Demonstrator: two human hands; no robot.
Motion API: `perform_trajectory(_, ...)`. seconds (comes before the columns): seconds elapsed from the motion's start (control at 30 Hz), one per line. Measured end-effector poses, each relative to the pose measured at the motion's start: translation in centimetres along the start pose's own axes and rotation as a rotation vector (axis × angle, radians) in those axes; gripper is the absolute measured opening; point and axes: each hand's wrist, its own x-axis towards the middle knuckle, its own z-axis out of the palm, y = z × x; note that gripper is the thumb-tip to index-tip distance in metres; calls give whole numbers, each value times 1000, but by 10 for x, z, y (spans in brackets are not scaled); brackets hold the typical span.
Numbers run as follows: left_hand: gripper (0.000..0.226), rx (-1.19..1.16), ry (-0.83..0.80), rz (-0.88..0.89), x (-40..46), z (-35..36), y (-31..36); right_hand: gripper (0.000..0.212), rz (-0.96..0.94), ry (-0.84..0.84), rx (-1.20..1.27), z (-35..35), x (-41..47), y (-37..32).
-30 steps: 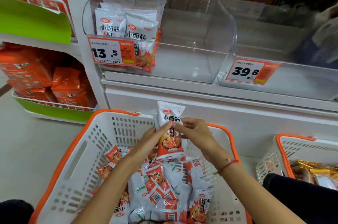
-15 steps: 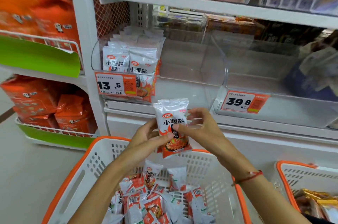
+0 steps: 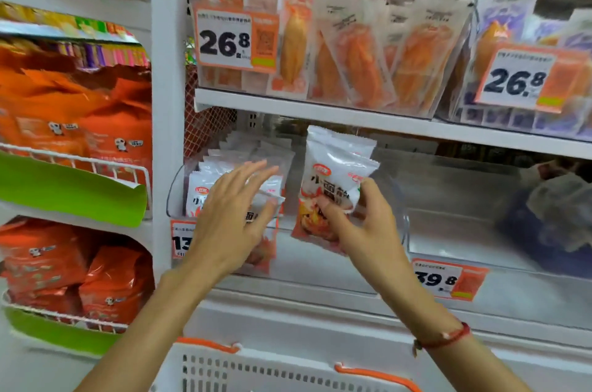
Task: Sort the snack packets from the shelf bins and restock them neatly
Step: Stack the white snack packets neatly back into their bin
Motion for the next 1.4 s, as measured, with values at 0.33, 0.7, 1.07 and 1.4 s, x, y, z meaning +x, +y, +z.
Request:
perform_trajectory(0.33,48,378,19,-10,7,24,-28,27,483,-31,-91,17,126,67)
perform_trajectory(0.7,44,405,66,-12,6,28,-31,60,396,-127,-416,44,192,136)
perform_trajectory(1.07,43,421,72,-14,6,27,-30,41,263,-15,-347,53,190,137)
perform_trajectory(1.4,44,416,81,-6,6,28,-30,85,332,-74,-491,44,186,128)
